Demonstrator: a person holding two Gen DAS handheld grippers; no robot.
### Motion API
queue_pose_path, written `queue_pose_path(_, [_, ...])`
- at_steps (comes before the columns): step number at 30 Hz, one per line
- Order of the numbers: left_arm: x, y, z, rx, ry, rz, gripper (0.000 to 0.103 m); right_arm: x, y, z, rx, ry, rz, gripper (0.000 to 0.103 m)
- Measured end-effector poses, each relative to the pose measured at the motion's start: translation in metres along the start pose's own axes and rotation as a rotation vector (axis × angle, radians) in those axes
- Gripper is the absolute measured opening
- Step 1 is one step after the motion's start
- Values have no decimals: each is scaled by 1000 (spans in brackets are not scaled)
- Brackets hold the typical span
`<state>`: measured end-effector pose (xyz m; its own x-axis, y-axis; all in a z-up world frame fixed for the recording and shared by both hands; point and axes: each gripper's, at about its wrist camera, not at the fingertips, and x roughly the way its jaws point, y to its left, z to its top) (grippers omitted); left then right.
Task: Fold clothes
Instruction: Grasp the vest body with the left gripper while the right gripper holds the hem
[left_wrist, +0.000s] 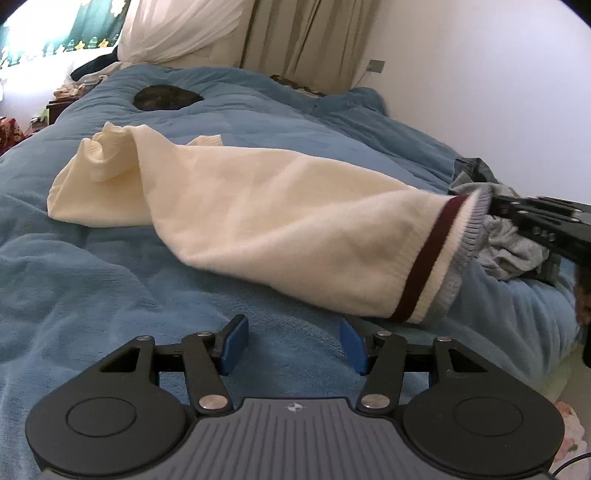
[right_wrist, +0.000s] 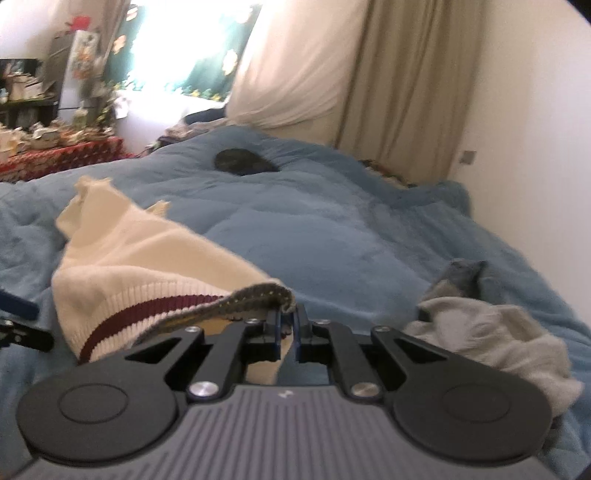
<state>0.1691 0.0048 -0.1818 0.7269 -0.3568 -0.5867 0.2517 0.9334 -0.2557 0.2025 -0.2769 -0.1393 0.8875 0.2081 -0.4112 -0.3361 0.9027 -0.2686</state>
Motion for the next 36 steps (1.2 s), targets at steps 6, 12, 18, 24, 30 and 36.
queue_pose_path(6, [0, -13, 0, 24, 9, -29, 58, -16, -42, 1, 94, -34, -108, 5])
queue_pose_path(12, [6, -26, 4, 48, -3, -56, 61, -9, -78, -14, 171, 25, -212, 5])
queue_pose_path(18, [23, -26, 17, -28, 2, -154, 59, -2, -84, -41, 172, 95, -196, 6])
queue_pose_path(24, [63, 2, 29, -328, 64, -198, 49, 8, -84, -42, 184, 97, -206, 6])
queue_pose_path(30, [82, 22, 44, -499, 56, -283, 20, 13, -81, -41, 164, 103, -184, 6])
queue_pose_path(36, [48, 39, 52, -469, -2, -302, 6, -14, -57, -27, 121, 60, -92, 6])
